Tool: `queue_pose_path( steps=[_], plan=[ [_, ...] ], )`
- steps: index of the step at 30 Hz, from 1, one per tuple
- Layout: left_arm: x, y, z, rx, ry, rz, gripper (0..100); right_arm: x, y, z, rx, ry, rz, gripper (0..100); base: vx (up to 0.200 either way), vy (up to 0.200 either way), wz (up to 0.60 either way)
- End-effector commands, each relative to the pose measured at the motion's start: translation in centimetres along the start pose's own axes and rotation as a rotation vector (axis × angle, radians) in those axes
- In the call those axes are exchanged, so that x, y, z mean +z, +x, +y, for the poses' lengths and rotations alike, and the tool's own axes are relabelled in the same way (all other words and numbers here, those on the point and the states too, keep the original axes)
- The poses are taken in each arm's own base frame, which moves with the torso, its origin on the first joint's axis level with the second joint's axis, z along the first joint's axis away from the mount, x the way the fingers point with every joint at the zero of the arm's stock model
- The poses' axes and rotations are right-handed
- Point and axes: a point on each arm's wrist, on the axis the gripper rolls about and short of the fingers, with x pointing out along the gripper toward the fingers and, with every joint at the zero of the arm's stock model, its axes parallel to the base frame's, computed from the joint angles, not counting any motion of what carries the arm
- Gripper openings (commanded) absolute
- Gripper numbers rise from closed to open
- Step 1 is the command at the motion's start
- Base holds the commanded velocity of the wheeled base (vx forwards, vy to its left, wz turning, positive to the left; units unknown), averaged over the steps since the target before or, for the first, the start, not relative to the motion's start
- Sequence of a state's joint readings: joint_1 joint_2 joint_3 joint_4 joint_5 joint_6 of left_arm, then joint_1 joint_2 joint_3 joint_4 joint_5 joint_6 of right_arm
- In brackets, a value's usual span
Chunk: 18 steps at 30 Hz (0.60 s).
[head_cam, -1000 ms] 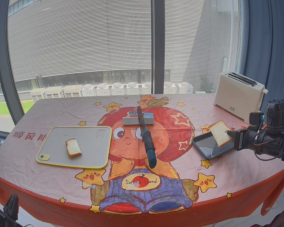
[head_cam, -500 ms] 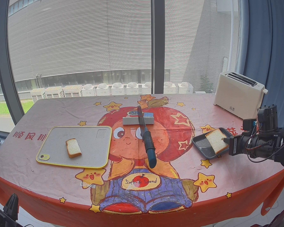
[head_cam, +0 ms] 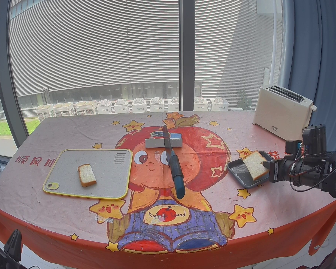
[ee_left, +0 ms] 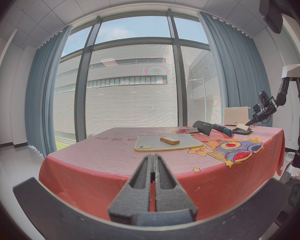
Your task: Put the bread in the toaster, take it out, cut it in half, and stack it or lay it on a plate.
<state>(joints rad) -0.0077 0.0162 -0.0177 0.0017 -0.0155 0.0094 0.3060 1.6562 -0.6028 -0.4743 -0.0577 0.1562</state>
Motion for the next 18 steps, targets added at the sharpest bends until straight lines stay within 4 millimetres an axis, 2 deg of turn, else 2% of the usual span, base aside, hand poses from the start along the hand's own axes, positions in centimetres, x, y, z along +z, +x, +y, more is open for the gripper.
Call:
queue_pose_path(
  steps=[1, 18],
  plan=[
    [-0.52, 0.01, 0.0, 0.0, 0.0, 0.001, 0, -0.27, 0.4, -0.32, -0.01, 0.004, 0.01, 0, 0.0, 0.0, 0.0],
    [-0.52, 0.01, 0.0, 0.0, 0.0, 0.001, 0, -0.3, 0.31, -0.17, -0.005, -0.011, 0.008, 0, 0.0, 0.0, 0.0]
  ],
)
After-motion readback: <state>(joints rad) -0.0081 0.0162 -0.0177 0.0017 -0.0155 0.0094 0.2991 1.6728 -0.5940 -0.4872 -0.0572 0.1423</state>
